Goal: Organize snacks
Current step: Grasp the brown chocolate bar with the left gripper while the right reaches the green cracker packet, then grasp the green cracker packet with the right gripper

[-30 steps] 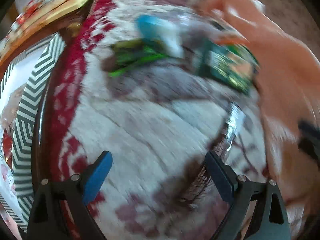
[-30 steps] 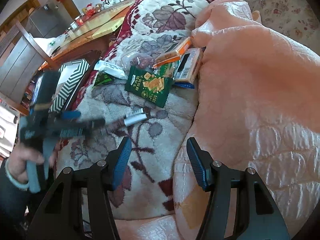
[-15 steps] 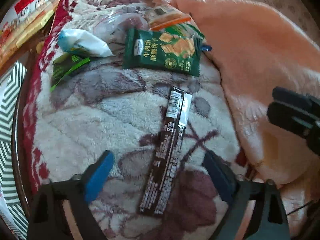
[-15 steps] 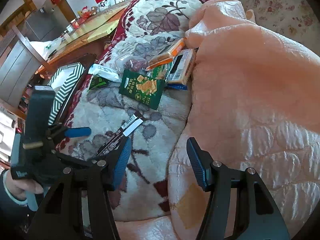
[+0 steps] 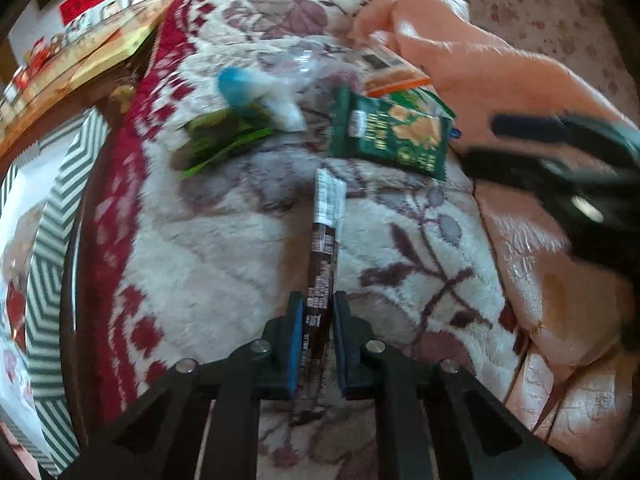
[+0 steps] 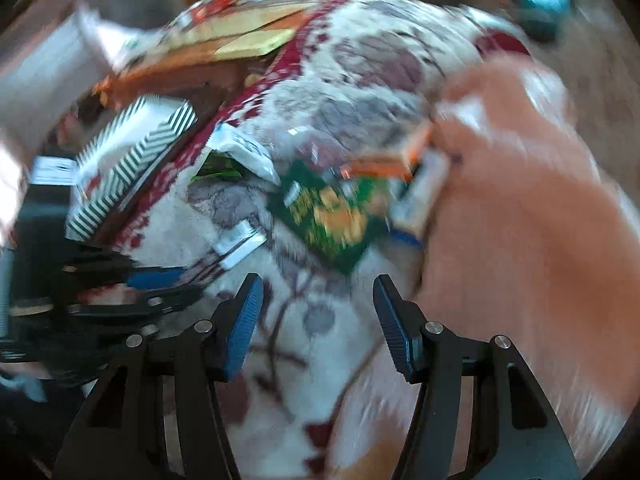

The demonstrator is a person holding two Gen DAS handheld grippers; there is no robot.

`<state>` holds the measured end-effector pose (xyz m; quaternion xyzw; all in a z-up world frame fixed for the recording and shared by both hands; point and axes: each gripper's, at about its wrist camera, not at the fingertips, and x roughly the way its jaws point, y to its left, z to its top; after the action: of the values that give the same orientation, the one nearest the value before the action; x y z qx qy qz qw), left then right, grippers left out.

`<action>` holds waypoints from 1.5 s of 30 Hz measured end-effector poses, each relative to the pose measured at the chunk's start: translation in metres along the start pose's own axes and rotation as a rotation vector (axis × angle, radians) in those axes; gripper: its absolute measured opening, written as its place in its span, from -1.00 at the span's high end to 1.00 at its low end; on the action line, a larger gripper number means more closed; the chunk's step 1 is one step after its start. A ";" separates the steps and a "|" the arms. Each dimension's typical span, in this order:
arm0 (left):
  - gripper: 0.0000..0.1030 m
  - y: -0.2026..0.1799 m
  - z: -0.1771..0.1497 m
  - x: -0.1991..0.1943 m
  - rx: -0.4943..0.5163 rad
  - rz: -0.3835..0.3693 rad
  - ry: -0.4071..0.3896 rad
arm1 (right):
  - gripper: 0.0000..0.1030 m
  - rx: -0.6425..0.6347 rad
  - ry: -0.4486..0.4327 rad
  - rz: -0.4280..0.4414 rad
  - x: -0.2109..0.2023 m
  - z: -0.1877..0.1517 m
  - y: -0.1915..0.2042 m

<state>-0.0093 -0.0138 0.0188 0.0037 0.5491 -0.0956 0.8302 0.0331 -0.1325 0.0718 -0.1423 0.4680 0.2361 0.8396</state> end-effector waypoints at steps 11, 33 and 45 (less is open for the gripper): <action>0.75 0.023 -0.003 -0.001 -0.100 0.001 0.009 | -0.11 -0.505 0.128 -0.165 0.062 0.031 0.027; 0.56 0.031 -0.008 0.005 -0.115 0.043 -0.008 | 0.16 -0.439 0.205 -0.044 0.073 0.034 0.031; 0.56 0.060 -0.025 -0.033 -0.205 0.007 -0.077 | 0.16 -0.148 0.106 0.138 0.033 0.013 0.033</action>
<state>-0.0346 0.0530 0.0329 -0.0828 0.5238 -0.0362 0.8470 0.0398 -0.0898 0.0494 -0.1836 0.5017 0.3194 0.7827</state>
